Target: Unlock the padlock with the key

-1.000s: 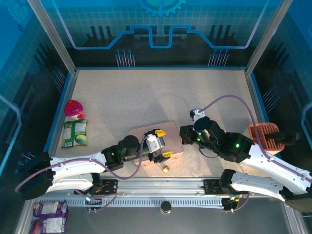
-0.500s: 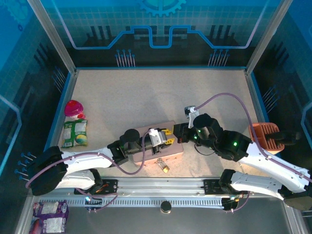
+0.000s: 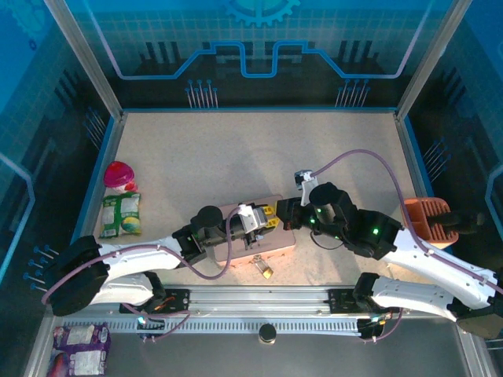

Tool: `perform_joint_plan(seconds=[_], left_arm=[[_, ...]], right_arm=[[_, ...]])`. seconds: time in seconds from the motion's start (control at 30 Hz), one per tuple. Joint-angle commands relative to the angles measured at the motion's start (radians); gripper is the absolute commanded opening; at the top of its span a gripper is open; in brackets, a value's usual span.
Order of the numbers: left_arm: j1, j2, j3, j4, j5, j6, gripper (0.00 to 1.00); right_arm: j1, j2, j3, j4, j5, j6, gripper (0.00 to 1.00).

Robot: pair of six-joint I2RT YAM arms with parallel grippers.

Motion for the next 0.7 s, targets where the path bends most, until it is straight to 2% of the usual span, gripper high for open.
perform_joint_plan(seconds=[0.0, 0.17, 0.27, 0.4, 0.5, 0.6, 0.67], left_arm=[[0.008, -0.026, -0.009, 0.046, 0.033, -0.021, 0.21], [0.013, -0.032, -0.009, 0.035, 0.045, -0.019, 0.12], [0.017, -0.037, -0.008, 0.021, 0.041, -0.012, 0.01], [0.023, -0.043, -0.011, 0.021, -0.002, -0.001, 0.00], [0.027, -0.044, 0.019, -0.054, -0.065, 0.045, 0.00], [0.030, -0.031, 0.092, -0.230, -0.165, 0.138, 0.00], [0.052, -0.015, 0.131, -0.326, -0.142, 0.269, 0.00]], right_arm=[[-0.009, 0.001, -0.008, 0.024, -0.003, 0.009, 0.00], [-0.010, 0.001, -0.013, 0.025, 0.004, 0.014, 0.00], [-0.011, -0.007, -0.016, 0.017, 0.022, 0.020, 0.00], [-0.024, -0.019, -0.035, 0.008, 0.041, 0.037, 0.00], [-0.035, -0.026, -0.042, 0.008, 0.032, 0.047, 0.12], [-0.047, -0.045, -0.050, -0.008, 0.053, 0.054, 0.31], [-0.064, -0.069, -0.066, -0.016, 0.065, 0.066, 0.38]])
